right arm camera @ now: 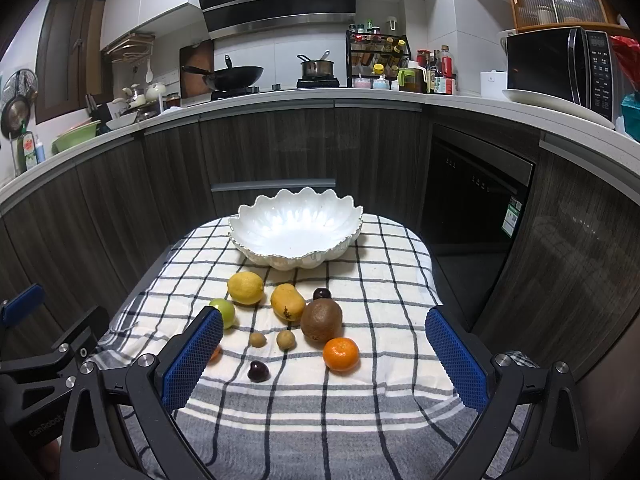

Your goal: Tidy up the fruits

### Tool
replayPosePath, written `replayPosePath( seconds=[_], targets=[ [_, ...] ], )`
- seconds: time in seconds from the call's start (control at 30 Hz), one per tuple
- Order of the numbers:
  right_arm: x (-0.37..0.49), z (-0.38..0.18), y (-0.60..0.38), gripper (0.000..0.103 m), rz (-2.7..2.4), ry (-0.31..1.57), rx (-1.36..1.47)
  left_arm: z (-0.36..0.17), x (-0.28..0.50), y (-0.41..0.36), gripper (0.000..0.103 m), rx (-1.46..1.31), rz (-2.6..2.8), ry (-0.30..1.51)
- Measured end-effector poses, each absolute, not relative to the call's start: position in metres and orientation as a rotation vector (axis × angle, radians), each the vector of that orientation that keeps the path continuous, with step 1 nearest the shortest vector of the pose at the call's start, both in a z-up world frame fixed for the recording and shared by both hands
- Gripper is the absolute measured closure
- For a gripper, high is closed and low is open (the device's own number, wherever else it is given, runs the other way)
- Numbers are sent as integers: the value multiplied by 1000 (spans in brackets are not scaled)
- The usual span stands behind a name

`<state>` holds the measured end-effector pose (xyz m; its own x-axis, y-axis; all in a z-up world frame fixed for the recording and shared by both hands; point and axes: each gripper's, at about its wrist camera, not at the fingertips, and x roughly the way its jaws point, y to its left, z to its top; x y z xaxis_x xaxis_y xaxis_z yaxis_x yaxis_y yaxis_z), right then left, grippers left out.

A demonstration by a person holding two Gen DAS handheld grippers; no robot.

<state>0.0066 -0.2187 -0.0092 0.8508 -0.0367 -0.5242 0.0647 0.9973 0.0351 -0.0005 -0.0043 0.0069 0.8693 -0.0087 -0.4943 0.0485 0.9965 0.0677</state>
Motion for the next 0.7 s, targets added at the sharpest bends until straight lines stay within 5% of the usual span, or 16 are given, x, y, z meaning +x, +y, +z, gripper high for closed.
replayPosePath(
  seconds=[0.7],
  targets=[
    [7,-9,-219,1,-54,556,54,7,-2,-2,0,80,-30,518]
  ],
)
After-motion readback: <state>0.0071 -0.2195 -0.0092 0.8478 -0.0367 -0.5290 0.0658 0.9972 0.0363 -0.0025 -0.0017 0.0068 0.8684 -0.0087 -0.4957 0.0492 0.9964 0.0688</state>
